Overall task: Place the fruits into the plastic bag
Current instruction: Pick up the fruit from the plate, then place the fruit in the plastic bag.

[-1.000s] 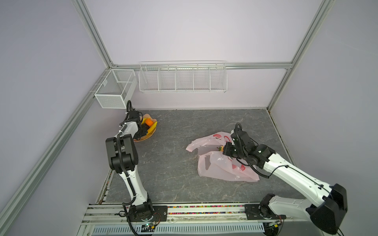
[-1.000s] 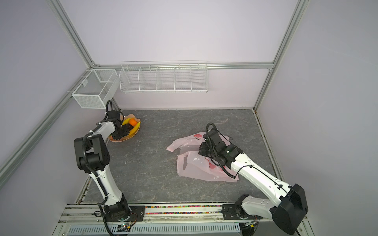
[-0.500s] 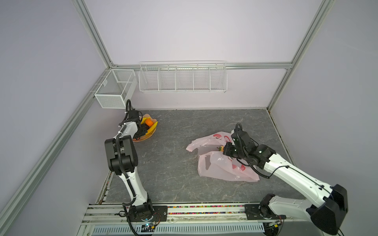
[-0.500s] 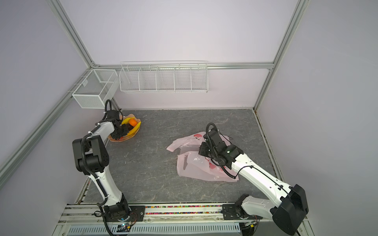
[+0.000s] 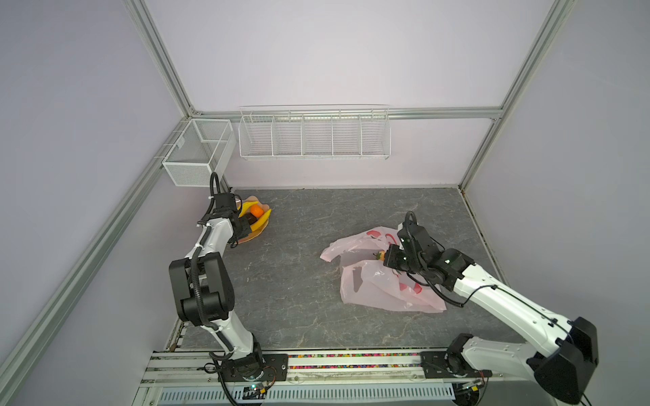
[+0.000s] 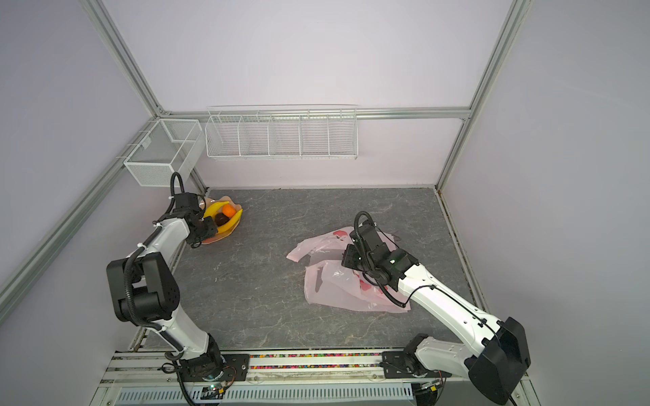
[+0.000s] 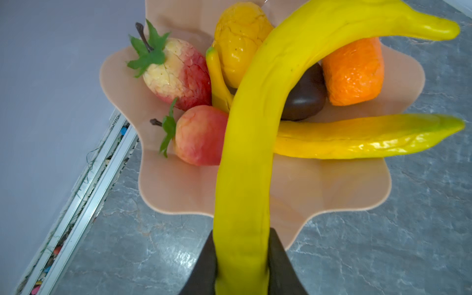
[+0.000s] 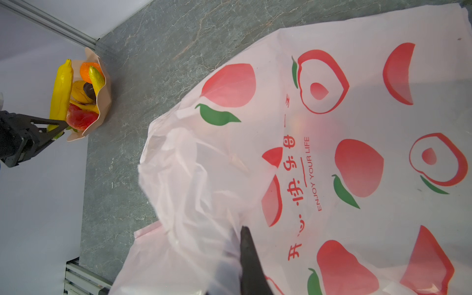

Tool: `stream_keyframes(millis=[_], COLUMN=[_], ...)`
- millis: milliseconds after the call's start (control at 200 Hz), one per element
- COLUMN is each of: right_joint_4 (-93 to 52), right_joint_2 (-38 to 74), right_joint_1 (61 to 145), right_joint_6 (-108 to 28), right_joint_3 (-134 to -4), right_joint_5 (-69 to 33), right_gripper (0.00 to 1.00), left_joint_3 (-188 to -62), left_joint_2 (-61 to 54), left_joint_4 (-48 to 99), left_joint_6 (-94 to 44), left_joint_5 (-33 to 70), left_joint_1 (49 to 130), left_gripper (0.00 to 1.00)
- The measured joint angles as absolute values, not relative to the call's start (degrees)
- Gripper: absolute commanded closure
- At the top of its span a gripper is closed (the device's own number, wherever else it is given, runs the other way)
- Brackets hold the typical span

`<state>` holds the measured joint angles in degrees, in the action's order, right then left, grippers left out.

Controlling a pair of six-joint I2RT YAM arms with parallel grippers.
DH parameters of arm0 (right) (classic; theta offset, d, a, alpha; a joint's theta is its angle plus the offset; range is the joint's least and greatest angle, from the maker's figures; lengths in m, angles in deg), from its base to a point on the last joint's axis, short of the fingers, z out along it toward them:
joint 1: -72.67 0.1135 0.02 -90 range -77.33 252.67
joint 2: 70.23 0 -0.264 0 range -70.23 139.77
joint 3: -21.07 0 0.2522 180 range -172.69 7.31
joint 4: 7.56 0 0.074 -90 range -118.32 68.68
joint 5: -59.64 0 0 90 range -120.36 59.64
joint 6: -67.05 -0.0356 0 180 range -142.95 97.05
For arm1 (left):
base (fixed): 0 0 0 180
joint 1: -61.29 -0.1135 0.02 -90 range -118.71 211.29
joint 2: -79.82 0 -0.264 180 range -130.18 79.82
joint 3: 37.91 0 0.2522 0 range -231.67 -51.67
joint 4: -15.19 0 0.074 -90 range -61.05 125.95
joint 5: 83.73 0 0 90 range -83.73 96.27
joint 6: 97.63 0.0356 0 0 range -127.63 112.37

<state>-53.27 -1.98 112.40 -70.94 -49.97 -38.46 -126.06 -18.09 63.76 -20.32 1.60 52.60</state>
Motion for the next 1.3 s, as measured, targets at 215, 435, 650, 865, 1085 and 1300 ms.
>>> stream_keyframes(millis=[215, 435, 650, 865, 1085, 1300], right_joint_4=[-53.3, -53.3, -53.6, -53.8, -54.1, -54.1], right_joint_2=[-2.0, -2.0, -2.5, -2.5, -2.5, -2.5], right_joint_1=[112.4, 112.4, 112.4, 112.4, 112.4, 112.4], right_joint_6=[-70.9, -70.7, -70.5, -69.8, -69.4, -69.4], right_joint_3=[-50.0, -50.0, -50.0, -50.0, -50.6, -50.6], right_joint_5=[-38.4, -38.4, -38.4, -38.0, -37.8, -37.8], right_gripper=[0.94, 0.94, 0.94, 0.94, 0.94, 0.94], left_joint_3=[-119.4, -112.9, -110.1, -108.4, -108.5, -108.9], left_joint_2=[-8.7, 2.1, 15.1, 22.8, 20.5, 15.9], left_joint_4=[64.0, 65.6, 70.3, 75.4, 79.9, 83.3], left_joint_6=[-18.9, -17.4, -14.4, -14.0, -13.6, -11.2], left_joint_5=[5.6, 9.8, 10.7, 9.0, 5.7, 6.3], left_joint_1=[54.0, 54.9, 64.4, 78.1, 90.0, 92.7], left_gripper=[0.98, 0.97, 0.97, 0.97, 0.99, 1.00])
